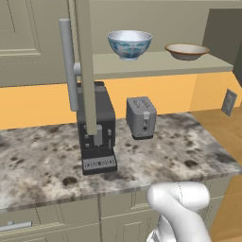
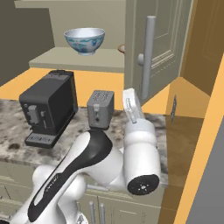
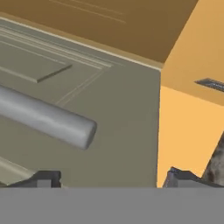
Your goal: Open the cabinet. Pick the bowls from the counter and place them in the cabinet. Then close the cabinet.
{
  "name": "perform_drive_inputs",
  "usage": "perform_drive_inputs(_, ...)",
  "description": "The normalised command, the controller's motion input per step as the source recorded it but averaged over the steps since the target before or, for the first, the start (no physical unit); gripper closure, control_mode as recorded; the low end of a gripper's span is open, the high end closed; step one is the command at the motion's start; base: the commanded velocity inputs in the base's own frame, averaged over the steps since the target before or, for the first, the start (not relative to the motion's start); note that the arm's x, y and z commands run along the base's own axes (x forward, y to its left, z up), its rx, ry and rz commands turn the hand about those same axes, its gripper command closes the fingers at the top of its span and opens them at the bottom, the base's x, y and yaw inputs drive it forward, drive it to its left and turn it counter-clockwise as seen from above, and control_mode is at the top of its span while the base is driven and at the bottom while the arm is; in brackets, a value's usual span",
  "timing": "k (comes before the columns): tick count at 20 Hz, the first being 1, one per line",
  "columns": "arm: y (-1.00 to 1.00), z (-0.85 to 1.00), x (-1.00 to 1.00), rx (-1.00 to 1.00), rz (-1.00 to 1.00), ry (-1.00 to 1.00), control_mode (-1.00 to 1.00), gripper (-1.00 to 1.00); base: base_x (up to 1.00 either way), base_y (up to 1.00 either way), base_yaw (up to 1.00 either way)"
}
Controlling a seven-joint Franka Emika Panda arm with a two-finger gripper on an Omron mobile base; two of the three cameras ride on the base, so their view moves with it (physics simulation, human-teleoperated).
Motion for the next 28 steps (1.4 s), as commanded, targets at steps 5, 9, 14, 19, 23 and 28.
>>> perform_drive_inputs(5,0.57,0.00,0.01,-0.14,0.16,-0.10,-1.00,-1.00,0.00,0.00,0.00)
perform_drive_inputs(9,0.57,0.00,0.11,-0.14,0.15,-0.11,-1.00,-1.00,0.00,0.00,0.00)
perform_drive_inputs(14,0.17,0.04,0.33,-0.09,0.16,-0.14,-1.00,-1.00,0.00,0.00,0.00)
perform_drive_inputs(19,0.17,0.01,0.58,-0.08,0.15,-0.07,-1.00,-1.00,0.00,0.00,0.00)
perform_drive_inputs(23,0.23,0.00,0.60,-0.10,0.14,-0.05,-1.00,-1.00,0.00,0.00,0.00)
perform_drive_inputs(28,0.25,0.00,0.49,-0.10,0.12,-0.06,-1.00,-1.00,0.00,0.00,0.00)
